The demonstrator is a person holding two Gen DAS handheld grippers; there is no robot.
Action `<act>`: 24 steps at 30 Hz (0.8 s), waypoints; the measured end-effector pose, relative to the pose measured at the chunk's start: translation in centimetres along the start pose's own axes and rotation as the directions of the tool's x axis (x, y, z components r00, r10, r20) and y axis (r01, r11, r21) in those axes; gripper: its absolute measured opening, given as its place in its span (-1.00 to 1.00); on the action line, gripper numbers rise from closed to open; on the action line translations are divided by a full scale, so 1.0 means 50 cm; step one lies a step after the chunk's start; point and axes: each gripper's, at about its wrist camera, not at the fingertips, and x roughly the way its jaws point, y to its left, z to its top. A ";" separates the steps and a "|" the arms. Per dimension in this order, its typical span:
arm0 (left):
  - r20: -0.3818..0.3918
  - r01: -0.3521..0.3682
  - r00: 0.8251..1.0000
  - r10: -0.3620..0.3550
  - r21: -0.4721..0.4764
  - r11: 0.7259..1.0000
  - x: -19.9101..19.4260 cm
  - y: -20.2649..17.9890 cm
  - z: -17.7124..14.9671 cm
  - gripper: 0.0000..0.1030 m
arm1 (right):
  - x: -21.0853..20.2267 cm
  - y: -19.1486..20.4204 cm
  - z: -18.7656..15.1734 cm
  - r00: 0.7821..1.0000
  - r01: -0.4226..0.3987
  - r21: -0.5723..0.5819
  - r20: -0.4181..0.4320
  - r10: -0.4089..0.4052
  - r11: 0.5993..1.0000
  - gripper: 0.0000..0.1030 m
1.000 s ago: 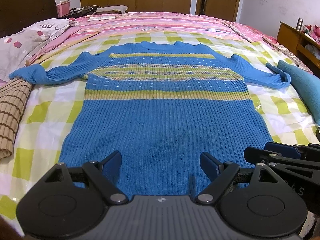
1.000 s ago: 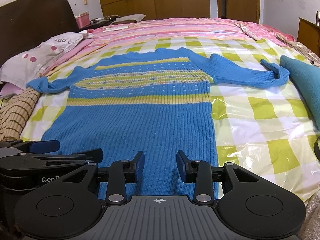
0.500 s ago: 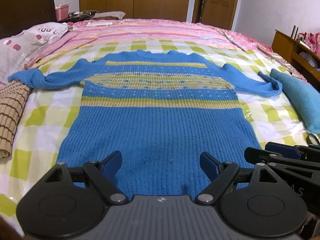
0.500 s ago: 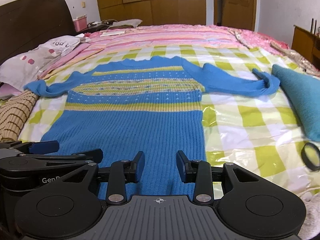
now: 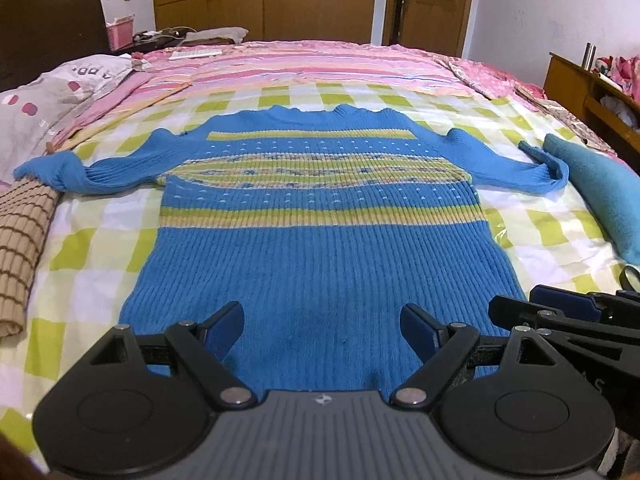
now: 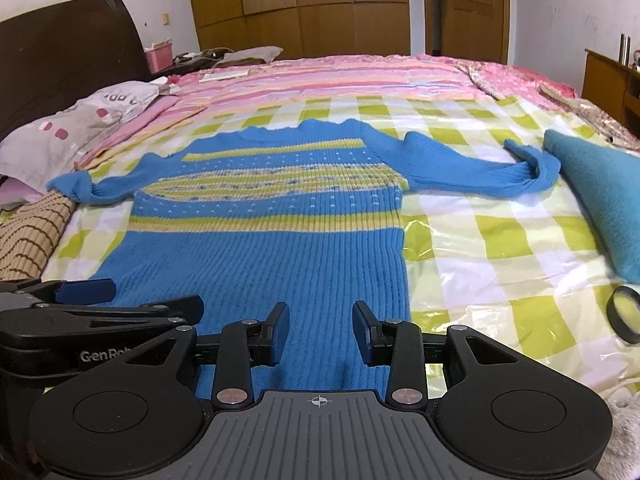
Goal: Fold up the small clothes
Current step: 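Grasp the cuff of the sleeve nearest the right tool with the right tool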
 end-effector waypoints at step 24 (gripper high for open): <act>0.001 0.137 0.991 -0.137 0.046 0.989 0.240 -0.213 0.198 0.75 | 0.275 -0.409 0.277 0.937 0.336 0.115 0.065 -0.344 0.935 -0.31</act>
